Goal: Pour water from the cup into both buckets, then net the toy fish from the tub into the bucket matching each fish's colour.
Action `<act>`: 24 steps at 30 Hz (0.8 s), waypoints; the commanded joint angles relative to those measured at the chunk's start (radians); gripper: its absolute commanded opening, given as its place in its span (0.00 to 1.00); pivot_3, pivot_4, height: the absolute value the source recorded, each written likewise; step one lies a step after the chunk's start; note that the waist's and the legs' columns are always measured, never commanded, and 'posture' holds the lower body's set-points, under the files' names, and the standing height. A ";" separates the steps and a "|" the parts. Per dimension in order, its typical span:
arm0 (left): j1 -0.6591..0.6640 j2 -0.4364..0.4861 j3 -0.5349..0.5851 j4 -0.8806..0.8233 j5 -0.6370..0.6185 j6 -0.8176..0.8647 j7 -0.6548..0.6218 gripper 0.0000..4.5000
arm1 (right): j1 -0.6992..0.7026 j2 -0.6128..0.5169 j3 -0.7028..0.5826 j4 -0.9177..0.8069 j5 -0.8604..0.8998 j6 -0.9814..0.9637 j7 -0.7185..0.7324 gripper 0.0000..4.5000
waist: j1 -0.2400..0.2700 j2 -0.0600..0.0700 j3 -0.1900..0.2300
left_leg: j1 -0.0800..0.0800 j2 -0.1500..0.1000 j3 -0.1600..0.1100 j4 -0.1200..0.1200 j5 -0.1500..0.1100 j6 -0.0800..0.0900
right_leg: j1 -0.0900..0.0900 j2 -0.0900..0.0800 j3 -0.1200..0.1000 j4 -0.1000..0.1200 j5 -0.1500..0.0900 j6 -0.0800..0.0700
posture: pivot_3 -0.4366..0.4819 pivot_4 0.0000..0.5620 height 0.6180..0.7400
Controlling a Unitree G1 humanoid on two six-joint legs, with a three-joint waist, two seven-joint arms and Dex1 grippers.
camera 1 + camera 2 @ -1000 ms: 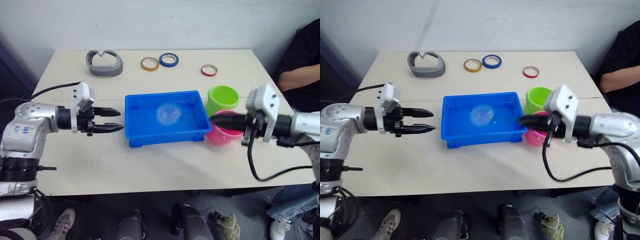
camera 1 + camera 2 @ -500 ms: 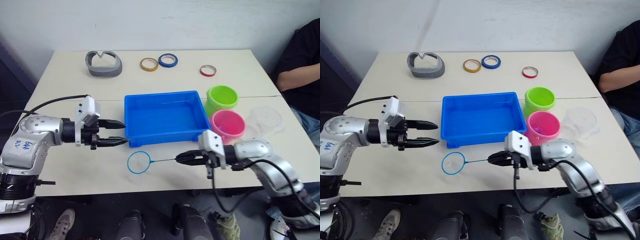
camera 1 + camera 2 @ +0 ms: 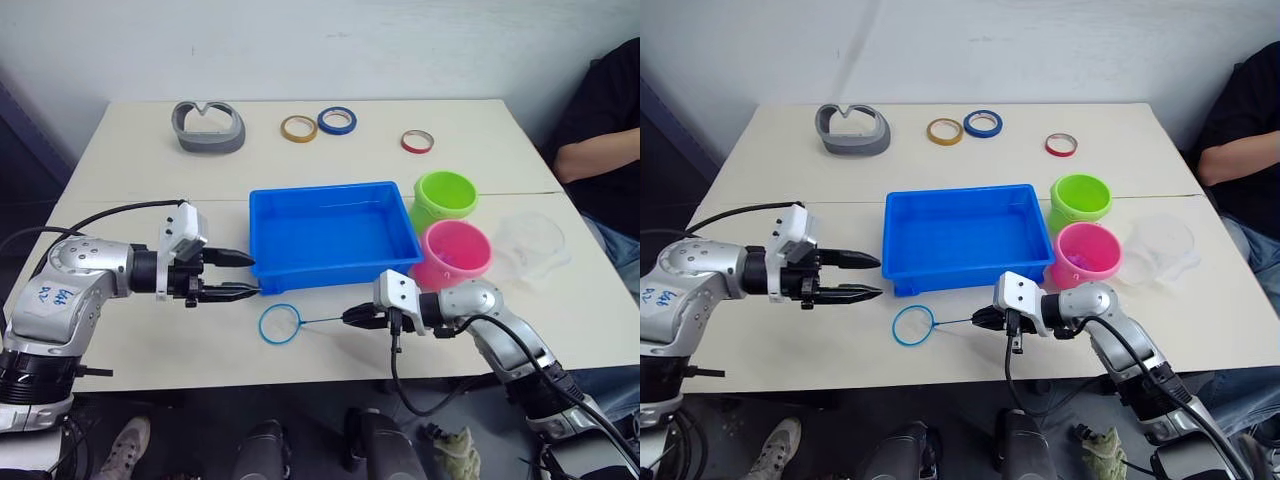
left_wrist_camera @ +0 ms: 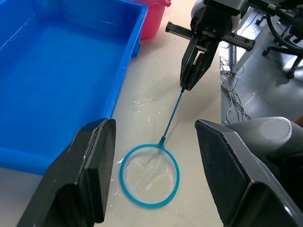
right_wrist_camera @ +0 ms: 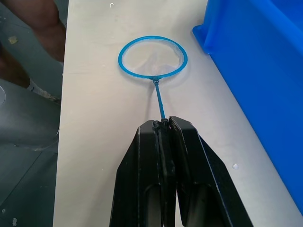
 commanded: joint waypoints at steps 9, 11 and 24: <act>-0.004 0.010 -0.014 -0.012 0.022 -0.079 -0.019 0.67 | 0.040 -0.107 -0.088 -0.103 0.019 0.018 0.022 0.99 | 0.002 0.000 0.000 | 0.000 0.000 0.000 0.000 0.000 0.000 | 0.000 0.000 0.000 0.000 0.000 0.000 | 0.48 0.27 0.78; -0.001 0.009 -0.016 -0.008 0.037 -0.105 -0.015 0.67 | 0.095 -0.166 -0.137 -0.189 0.049 0.052 0.029 0.99 | 0.006 0.000 0.000 | 0.000 -0.001 -0.001 0.000 0.000 0.000 | 0.000 -0.001 -0.001 0.000 0.000 0.000 | 0.48 0.27 0.78; 0.238 0.022 0.045 -0.065 0.084 -0.206 0.044 0.67 | 0.529 -0.192 -0.392 -0.718 0.297 0.396 -0.225 0.99 | 0.003 0.000 0.000 | 0.001 0.001 -0.002 -0.001 -0.001 0.000 | 0.001 -0.002 0.006 0.000 -0.001 -0.002 | 0.48 0.27 0.78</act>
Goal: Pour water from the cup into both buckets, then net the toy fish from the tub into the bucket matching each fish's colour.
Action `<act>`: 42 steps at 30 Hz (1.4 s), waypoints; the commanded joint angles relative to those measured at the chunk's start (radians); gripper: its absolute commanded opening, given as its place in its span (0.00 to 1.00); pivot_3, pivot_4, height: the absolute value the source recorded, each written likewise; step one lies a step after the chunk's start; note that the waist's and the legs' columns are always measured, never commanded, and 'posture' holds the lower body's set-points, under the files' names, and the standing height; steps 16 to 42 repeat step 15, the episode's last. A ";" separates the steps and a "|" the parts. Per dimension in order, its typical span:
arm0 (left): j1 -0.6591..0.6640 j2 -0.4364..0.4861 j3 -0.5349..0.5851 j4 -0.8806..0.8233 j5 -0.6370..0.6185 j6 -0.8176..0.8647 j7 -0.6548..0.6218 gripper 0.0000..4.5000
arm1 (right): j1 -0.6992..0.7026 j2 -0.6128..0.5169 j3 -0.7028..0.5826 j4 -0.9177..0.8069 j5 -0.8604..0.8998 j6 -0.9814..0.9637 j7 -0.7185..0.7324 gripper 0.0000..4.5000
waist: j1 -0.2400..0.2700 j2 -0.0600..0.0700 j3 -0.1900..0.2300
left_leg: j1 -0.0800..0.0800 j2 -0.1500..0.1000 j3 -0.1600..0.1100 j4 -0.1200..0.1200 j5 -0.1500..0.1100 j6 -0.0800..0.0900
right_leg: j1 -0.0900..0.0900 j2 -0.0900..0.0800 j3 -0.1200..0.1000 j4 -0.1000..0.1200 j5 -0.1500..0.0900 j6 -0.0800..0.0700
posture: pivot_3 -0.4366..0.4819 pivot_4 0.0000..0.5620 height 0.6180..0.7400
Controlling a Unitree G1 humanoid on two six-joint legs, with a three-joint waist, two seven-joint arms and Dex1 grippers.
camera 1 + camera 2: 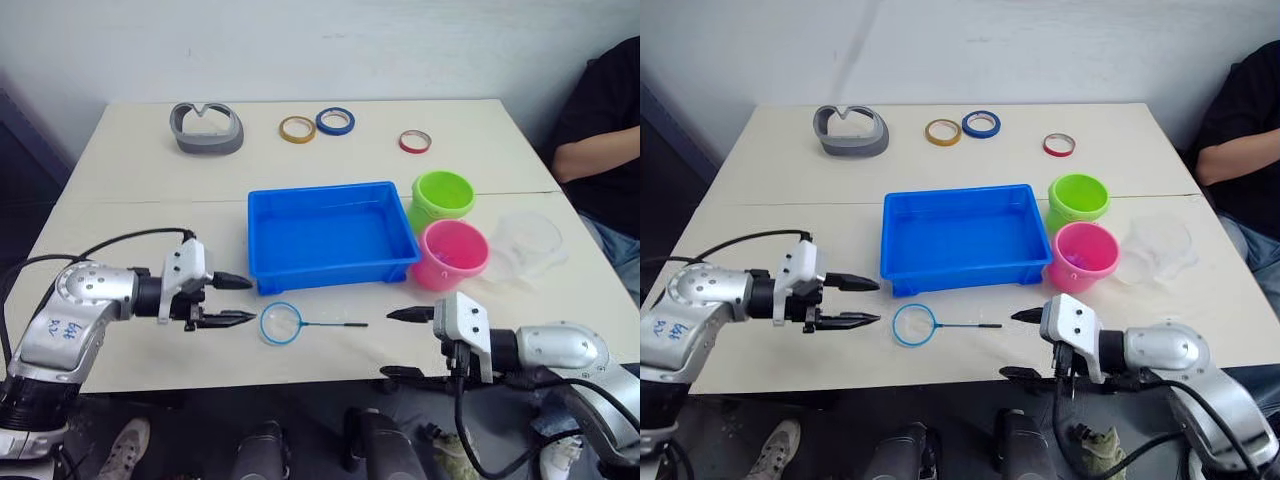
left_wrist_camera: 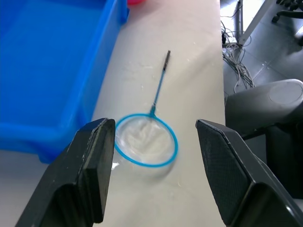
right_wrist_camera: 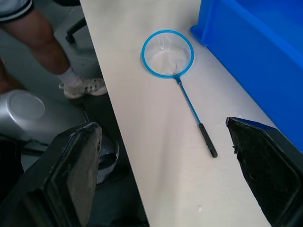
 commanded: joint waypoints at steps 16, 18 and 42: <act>0.441 -0.010 0.259 -0.071 -0.036 0.036 0.098 0.67 | 0.393 0.146 -0.070 0.019 -0.068 -0.263 -0.130 0.99 | 0.000 0.000 -0.001 | 0.001 0.000 -0.001 -0.001 -0.005 0.006 | 0.001 -0.002 0.001 -0.001 0.000 -0.002 | 0.48 0.27 0.78; 0.441 -0.010 0.259 -0.071 -0.036 0.036 0.098 0.67 | 0.393 0.146 -0.070 0.019 -0.068 -0.263 -0.130 0.99 | 0.000 0.000 -0.001 | 0.001 0.000 -0.001 -0.001 -0.005 0.006 | 0.001 -0.002 0.001 -0.001 0.000 -0.002 | 0.48 0.27 0.78; 0.441 -0.010 0.259 -0.071 -0.036 0.036 0.098 0.67 | 0.393 0.146 -0.070 0.019 -0.068 -0.263 -0.130 0.99 | 0.000 0.000 -0.001 | 0.001 0.000 -0.001 -0.001 -0.005 0.006 | 0.001 -0.002 0.001 -0.001 0.000 -0.002 | 0.48 0.27 0.78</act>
